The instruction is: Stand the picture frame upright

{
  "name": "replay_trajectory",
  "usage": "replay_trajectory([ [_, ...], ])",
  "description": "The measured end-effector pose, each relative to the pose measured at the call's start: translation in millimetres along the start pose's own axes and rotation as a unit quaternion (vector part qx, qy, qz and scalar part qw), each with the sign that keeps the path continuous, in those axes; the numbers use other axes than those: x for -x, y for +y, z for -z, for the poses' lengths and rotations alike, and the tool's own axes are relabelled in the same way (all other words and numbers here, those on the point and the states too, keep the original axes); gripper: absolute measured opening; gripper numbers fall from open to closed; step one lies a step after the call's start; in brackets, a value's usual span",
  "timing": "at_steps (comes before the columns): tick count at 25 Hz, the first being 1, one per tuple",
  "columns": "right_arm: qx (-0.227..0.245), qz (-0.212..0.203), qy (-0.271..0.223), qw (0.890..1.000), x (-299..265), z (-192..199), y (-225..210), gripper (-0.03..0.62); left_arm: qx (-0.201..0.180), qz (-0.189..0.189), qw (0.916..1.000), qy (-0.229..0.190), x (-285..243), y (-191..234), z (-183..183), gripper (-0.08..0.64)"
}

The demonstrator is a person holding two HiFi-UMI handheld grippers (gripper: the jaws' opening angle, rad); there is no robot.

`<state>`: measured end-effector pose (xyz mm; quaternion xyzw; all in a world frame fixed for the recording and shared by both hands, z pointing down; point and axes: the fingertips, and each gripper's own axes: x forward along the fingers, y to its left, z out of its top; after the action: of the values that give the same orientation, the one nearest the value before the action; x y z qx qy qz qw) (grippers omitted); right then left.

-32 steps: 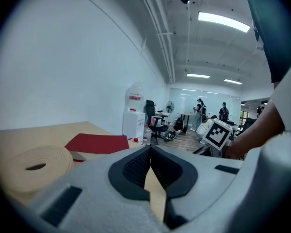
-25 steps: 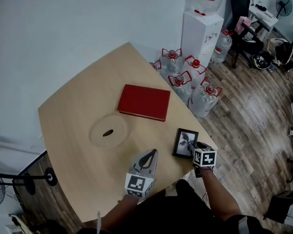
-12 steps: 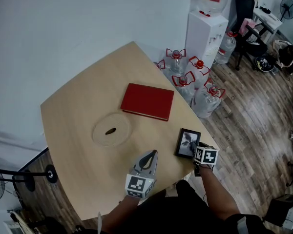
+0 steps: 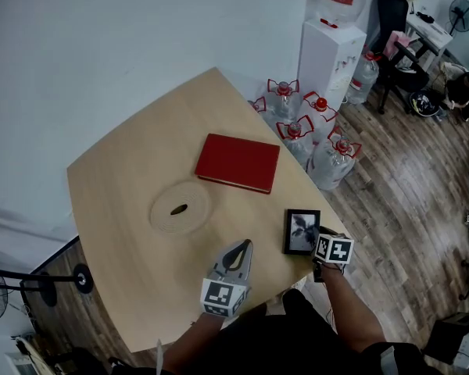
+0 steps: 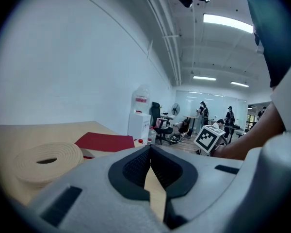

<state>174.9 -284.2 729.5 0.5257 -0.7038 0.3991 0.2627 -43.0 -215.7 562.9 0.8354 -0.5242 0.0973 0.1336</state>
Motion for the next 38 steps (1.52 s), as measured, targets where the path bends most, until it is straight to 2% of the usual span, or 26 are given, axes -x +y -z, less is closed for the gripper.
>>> replay_trajectory([
  [4,0.007,-0.019,-0.018,1.0,7,-7,7,0.067,-0.001,-0.003,1.0,0.0,2,0,1,-0.005],
  [12,0.063,-0.048,-0.059,0.995,29,-37,32,0.067,0.001,-0.008,1.0,0.001,4,-2,5,-0.005],
  [19,0.101,-0.084,-0.083,0.988,38,-64,72,0.067,0.014,-0.035,0.9993,0.002,14,15,11,-0.005],
  [29,0.175,-0.158,-0.075,0.969,20,-70,157,0.069,0.046,-0.117,0.992,-0.004,67,57,24,-0.005],
  [33,0.207,-0.199,-0.066,0.956,10,-64,205,0.069,0.061,-0.168,0.9839,-0.006,98,77,33,-0.005],
  [38,0.245,-0.244,-0.049,0.937,0,-51,274,0.069,0.082,-0.229,0.9699,-0.009,144,103,42,-0.005],
])
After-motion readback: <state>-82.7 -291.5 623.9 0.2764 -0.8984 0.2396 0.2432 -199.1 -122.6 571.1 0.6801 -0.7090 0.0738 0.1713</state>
